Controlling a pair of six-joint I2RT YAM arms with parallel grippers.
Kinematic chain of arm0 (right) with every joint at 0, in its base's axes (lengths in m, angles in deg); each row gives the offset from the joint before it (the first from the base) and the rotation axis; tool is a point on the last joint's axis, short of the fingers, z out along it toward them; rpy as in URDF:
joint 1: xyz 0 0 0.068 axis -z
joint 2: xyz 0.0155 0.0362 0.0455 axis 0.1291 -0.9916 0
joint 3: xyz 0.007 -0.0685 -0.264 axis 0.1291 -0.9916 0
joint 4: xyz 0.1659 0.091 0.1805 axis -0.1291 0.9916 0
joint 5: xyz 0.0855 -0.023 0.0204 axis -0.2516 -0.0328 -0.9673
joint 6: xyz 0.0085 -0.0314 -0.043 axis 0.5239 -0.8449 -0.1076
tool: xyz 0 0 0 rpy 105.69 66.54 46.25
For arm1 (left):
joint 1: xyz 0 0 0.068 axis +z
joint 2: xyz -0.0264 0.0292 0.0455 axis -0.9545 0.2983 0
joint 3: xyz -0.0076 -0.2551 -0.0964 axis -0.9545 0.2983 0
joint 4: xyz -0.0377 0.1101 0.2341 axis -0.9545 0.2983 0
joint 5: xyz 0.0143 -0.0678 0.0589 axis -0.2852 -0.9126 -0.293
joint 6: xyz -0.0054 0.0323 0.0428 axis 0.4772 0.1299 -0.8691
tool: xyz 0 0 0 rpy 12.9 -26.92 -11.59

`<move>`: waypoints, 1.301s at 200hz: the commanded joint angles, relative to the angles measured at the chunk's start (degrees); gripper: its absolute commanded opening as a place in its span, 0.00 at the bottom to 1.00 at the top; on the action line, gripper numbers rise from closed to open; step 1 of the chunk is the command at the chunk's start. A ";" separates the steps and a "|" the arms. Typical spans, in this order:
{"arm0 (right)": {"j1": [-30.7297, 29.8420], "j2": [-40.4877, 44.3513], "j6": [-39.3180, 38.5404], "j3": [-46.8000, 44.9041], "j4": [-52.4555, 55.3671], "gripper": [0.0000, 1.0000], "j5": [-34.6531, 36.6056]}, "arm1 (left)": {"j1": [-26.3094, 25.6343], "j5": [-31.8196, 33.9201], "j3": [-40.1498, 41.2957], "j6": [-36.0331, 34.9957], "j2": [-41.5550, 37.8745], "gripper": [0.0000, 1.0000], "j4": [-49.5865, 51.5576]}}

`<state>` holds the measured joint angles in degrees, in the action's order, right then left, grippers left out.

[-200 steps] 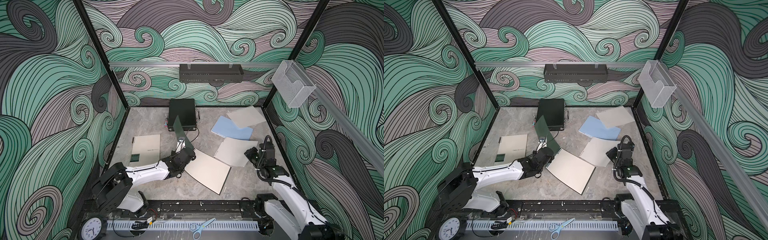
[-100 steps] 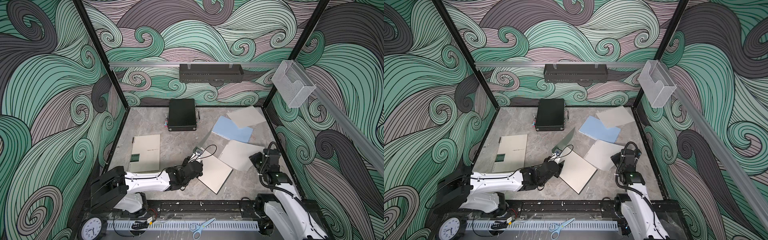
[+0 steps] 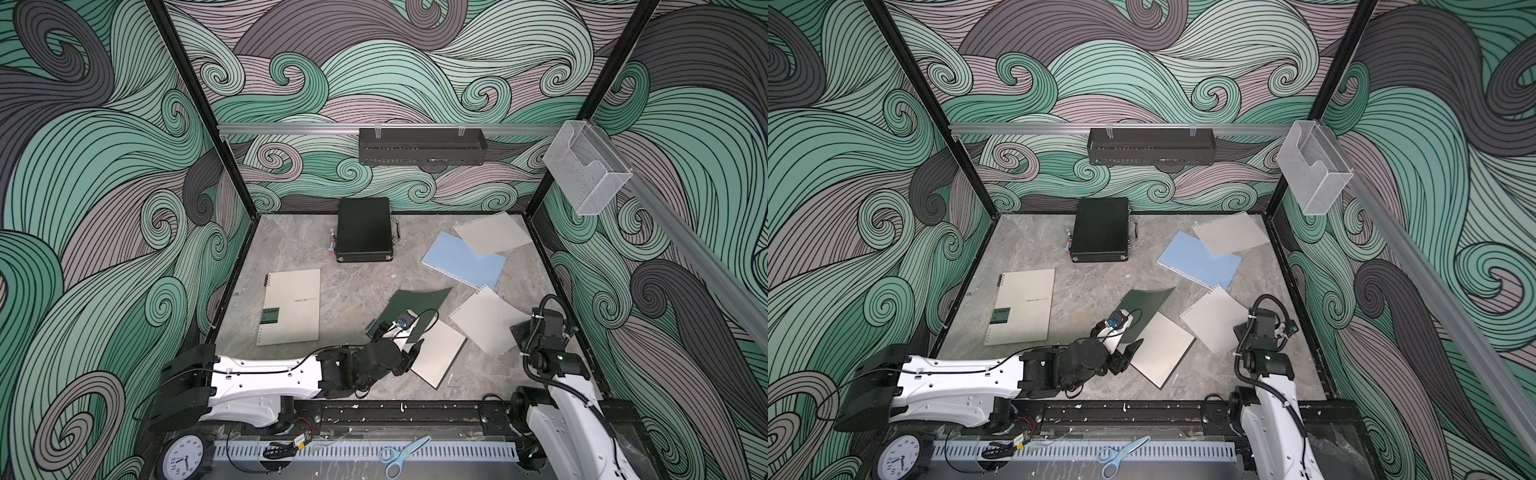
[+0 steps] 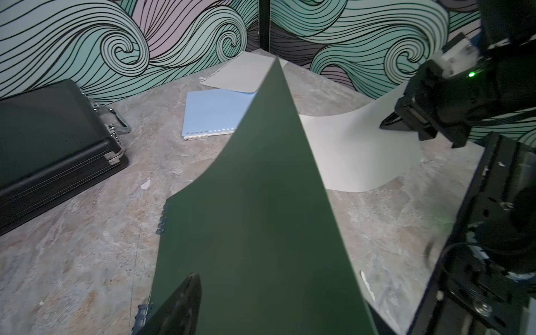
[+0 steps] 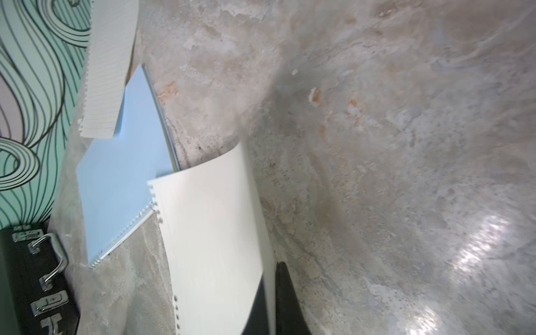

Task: Tear off pages from different notebooks
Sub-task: Close the notebook at the center of the board, then place the paper at the center of the board.

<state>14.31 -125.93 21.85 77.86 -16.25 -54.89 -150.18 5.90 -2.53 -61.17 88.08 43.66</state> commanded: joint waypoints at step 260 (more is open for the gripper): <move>8.63 6.23 14.44 -7.89 -0.06 0.00 9.04 | -2.27 24.52 -16.15 72.18 5.45 0.71 62.12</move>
<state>22.55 -121.82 33.22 72.68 -17.12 -46.15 -152.92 29.06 -18.09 6.17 92.95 100.40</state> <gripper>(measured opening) 0.048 0.708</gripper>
